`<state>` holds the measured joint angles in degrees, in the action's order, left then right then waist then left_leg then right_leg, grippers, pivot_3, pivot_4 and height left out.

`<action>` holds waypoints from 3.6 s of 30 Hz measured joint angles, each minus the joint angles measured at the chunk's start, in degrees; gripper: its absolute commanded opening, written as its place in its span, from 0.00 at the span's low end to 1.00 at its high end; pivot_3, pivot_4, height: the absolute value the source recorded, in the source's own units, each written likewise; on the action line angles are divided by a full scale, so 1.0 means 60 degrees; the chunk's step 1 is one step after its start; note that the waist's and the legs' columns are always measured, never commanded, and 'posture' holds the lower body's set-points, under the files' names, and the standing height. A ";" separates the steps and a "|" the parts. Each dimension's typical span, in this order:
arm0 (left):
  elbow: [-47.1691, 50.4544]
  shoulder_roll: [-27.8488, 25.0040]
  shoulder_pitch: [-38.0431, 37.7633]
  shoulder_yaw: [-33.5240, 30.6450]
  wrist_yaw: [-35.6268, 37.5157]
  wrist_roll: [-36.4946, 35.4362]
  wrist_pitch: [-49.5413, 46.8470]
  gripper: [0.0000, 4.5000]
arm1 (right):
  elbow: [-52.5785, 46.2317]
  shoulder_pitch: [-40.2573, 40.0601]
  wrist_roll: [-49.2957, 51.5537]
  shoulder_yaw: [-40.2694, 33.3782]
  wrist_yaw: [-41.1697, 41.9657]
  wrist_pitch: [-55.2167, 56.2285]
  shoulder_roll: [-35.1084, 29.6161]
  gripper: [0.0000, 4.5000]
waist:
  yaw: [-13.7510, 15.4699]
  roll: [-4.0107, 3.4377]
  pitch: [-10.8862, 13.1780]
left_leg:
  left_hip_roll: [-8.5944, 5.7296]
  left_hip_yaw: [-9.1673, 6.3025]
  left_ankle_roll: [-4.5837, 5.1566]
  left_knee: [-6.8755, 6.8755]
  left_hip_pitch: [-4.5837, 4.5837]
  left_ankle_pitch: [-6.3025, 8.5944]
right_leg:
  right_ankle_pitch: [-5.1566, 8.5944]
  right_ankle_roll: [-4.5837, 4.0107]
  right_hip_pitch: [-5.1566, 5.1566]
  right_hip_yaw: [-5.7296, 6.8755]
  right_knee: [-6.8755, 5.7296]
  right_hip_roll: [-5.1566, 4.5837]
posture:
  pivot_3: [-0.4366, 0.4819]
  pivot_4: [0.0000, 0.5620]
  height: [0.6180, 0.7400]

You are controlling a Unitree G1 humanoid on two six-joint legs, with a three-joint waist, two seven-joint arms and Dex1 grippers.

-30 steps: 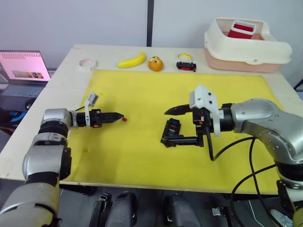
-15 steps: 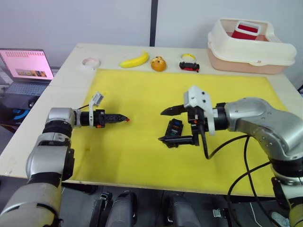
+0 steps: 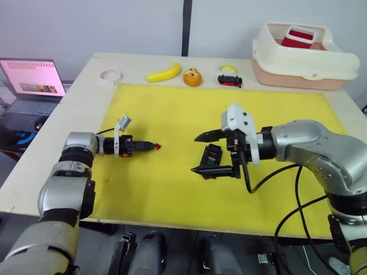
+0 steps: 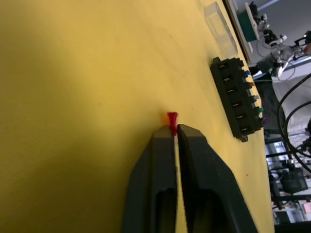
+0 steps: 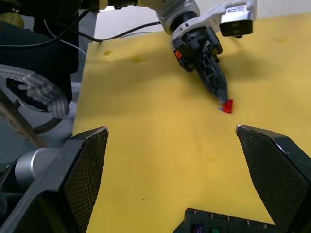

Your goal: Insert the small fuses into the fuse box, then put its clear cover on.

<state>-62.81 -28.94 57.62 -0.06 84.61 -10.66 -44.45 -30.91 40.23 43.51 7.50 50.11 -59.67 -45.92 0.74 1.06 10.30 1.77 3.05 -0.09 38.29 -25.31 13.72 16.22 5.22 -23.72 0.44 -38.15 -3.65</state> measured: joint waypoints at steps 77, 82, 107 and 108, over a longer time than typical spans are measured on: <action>0.1130 -0.0059 -0.0529 0.0240 -0.0114 -0.1016 -0.1504 0.54 | -0.0069 -0.0016 0.0096 -0.0213 -0.0423 0.0063 -0.0005 1.00 | 0.0026 0.0000 0.0000 | -0.0004 -0.0001 0.0000 0.0002 0.0001 0.0000 | -0.0001 0.0001 0.0007 -0.0002 0.0006 -0.0005 | 0.48 0.27 1.00; 0.1058 0.0097 -0.0496 0.0108 -0.0432 -0.1021 -0.1394 0.54 | -0.0113 -0.0123 0.0104 -0.0215 -0.0513 0.0019 -0.0006 1.00 | 0.0053 0.0001 -0.0001 | -0.0007 -0.0004 0.0000 0.0003 0.0001 0.0000 | -0.0002 0.0002 0.0010 0.0000 0.0006 -0.0010 | 0.48 0.27 1.00; 0.0987 0.0100 -0.0521 -0.0061 -0.0481 -0.0849 -0.1088 0.01 | -0.0259 -0.0223 0.0127 -0.0218 -0.0618 -0.0010 -0.0014 1.00 | -0.0011 -0.0014 -0.0010 | 0.0000 -0.0011 0.0000 0.0006 0.0017 0.0000 | -0.0002 0.0002 0.0022 0.0003 0.0003 -0.0001 | 0.48 0.27 1.00; 0.1184 0.0036 -0.0560 -0.0075 -0.0439 -0.0884 -0.1172 0.01 | -0.0259 -0.0222 0.0137 -0.0223 -0.0616 -0.0010 -0.0015 1.00 | -0.0016 -0.0013 -0.0010 | 0.0002 -0.0011 0.0000 0.0006 0.0014 0.0000 | -0.0002 0.0002 0.0019 0.0003 0.0003 0.0000 | 0.48 0.27 1.00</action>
<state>-55.70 -28.72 54.26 -0.51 81.98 -15.96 -51.49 -32.46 38.89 44.33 6.16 46.41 -59.73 -46.01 0.64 0.99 10.24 1.78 2.99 -0.09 38.32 -25.23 13.73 16.21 5.24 -23.60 0.46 -38.13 -3.65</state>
